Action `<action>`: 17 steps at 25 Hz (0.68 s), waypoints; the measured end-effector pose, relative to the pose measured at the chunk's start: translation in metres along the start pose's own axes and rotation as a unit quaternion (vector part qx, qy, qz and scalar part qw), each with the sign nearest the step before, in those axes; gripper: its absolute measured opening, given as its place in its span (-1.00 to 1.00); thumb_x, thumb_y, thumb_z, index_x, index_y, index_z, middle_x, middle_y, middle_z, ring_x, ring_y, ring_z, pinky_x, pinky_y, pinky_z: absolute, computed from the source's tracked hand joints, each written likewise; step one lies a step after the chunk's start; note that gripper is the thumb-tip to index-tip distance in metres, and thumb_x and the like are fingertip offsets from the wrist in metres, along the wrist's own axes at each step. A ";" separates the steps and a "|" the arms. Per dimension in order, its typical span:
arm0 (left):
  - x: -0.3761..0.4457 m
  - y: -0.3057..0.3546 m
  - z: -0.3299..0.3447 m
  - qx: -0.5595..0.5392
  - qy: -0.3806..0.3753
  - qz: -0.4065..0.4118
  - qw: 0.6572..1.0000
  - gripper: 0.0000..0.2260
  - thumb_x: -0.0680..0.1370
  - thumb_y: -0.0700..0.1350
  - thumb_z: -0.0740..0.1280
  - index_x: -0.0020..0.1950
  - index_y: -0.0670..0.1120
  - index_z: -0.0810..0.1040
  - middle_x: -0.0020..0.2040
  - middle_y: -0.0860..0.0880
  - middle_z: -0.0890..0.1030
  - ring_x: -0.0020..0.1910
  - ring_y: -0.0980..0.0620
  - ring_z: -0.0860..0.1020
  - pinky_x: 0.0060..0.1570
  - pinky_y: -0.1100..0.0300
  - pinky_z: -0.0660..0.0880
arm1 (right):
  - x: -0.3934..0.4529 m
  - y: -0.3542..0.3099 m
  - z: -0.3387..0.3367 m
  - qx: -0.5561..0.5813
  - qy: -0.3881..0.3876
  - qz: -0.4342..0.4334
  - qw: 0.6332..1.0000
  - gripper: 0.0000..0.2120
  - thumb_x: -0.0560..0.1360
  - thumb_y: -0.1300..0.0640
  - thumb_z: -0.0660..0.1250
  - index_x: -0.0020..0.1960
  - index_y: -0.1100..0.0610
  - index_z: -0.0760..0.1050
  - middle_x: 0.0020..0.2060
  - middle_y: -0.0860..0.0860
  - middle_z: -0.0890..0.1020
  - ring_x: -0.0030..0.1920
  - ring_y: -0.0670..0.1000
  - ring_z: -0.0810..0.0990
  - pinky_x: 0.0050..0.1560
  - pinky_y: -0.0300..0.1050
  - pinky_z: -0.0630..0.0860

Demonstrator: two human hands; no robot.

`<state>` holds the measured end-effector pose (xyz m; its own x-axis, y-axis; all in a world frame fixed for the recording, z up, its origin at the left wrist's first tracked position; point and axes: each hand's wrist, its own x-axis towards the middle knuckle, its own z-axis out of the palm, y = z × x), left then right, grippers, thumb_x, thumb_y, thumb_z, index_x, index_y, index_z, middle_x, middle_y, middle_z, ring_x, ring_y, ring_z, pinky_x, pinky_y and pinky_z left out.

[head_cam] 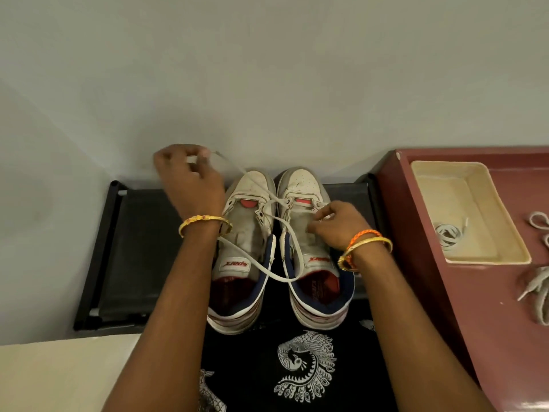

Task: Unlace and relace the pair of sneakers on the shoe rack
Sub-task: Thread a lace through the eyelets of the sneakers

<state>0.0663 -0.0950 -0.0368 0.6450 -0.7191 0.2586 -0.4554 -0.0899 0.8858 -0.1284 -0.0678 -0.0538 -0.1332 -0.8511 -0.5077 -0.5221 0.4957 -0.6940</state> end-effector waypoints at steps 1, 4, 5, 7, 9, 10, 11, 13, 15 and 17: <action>0.004 0.001 -0.005 -0.035 0.064 -0.028 0.997 -0.89 0.56 -0.23 0.27 0.04 -0.21 0.53 0.18 -0.10 0.40 -0.02 0.14 0.44 -0.09 0.52 0.44 | 0.000 0.000 0.001 -0.013 0.010 0.010 1.000 -0.92 0.42 0.22 0.37 -0.12 0.09 0.50 -0.14 0.02 0.53 -0.12 0.02 0.51 -0.13 -0.19 0.42; 0.000 0.002 -0.010 -0.030 0.098 -0.073 0.992 -0.83 0.54 -0.26 0.24 0.12 -0.22 0.47 0.20 -0.16 0.40 0.05 0.02 0.46 0.00 0.38 0.48 | -0.001 0.001 -0.002 -0.008 0.038 0.030 0.999 -0.89 0.44 0.25 0.33 -0.03 0.16 0.54 -0.11 0.05 0.52 -0.14 0.02 0.49 -0.21 -0.24 0.39; -0.007 0.002 -0.008 0.033 0.051 -0.057 0.997 -0.77 0.51 -0.25 0.26 0.16 -0.18 0.46 0.22 -0.16 0.38 0.13 -0.05 0.44 0.10 0.21 0.49 | -0.001 0.001 -0.003 -0.010 0.039 0.033 0.999 -0.90 0.44 0.24 0.33 -0.05 0.18 0.56 -0.14 0.06 0.54 -0.19 0.00 0.50 -0.28 -0.26 0.38; -0.026 0.007 0.002 0.222 -0.128 0.029 0.966 -0.68 0.49 -0.17 0.30 0.24 -0.03 0.45 0.30 -0.12 0.35 0.30 -0.12 0.32 0.24 -0.08 0.34 | 0.002 0.001 -0.005 -0.007 0.039 0.041 0.998 -0.91 0.42 0.23 0.36 -0.11 0.20 0.61 -0.15 0.10 0.61 -0.23 0.01 0.52 -0.24 -0.22 0.43; -0.044 0.011 0.016 0.328 -0.294 0.131 0.888 -0.72 0.53 -0.08 0.28 0.23 0.12 0.51 0.34 -0.06 0.35 0.38 -0.11 0.20 0.28 -0.11 0.17 | 0.007 0.002 -0.009 0.014 0.035 0.058 0.998 -0.84 0.40 0.23 0.38 -0.04 0.23 0.65 -0.13 0.13 0.65 -0.21 0.04 0.55 -0.13 -0.11 0.51; -0.050 0.012 0.023 0.340 -0.346 0.144 0.863 -0.74 0.54 -0.04 0.27 0.21 0.15 0.53 0.36 -0.04 0.35 0.40 -0.09 0.18 0.30 -0.12 0.13 | 0.009 0.002 -0.012 0.019 0.027 0.065 0.997 -0.81 0.40 0.24 0.39 -0.01 0.25 0.65 -0.16 0.12 0.65 -0.23 0.02 0.54 -0.13 -0.09 0.51; -0.052 0.011 0.029 0.347 -0.378 0.133 0.848 -0.76 0.55 -0.02 0.26 0.20 0.17 0.55 0.36 -0.03 0.36 0.40 -0.08 0.19 0.32 -0.13 0.11 | 0.009 0.002 -0.015 0.020 0.015 0.070 0.997 -0.81 0.40 0.25 0.40 0.00 0.26 0.65 -0.21 0.10 0.63 -0.26 0.00 0.52 -0.16 -0.10 0.51; -0.050 0.005 0.037 0.364 -0.397 0.105 0.836 -0.78 0.55 0.01 0.28 0.17 0.16 0.57 0.35 -0.03 0.37 0.39 -0.09 0.23 0.31 -0.13 0.12 | 0.008 0.000 -0.020 0.026 -0.008 0.074 0.997 -0.81 0.41 0.28 0.41 0.02 0.28 0.63 -0.27 0.05 0.58 -0.28 -0.04 0.48 -0.30 -0.17 0.44; -0.048 0.003 0.041 0.363 -0.390 0.100 0.840 -0.83 0.54 0.01 0.31 0.10 0.13 0.61 0.34 -0.03 0.37 0.38 -0.09 0.22 0.30 -0.13 0.12 | 0.007 -0.001 -0.022 0.043 -0.021 0.080 0.996 -0.79 0.40 0.30 0.42 0.03 0.30 0.61 -0.26 0.06 0.57 -0.28 -0.04 0.48 -0.38 -0.21 0.39; -0.047 0.003 0.041 0.356 -0.378 0.116 0.847 -0.87 0.53 -0.03 0.33 0.03 0.08 0.62 0.36 -0.02 0.32 0.38 -0.08 0.21 0.31 -0.12 0.10 | 0.009 -0.001 -0.020 0.053 -0.019 0.090 0.994 -0.76 0.39 0.31 0.42 0.06 0.32 0.60 -0.17 0.11 0.59 -0.24 0.00 0.51 -0.32 -0.18 0.43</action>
<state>0.0099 -0.0896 -0.0620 0.0326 -0.9858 -0.1647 -0.9440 -0.0845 0.3191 -0.1458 -0.0792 -0.0479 -0.1831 -0.7414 -0.6456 -0.4013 0.6558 -0.6394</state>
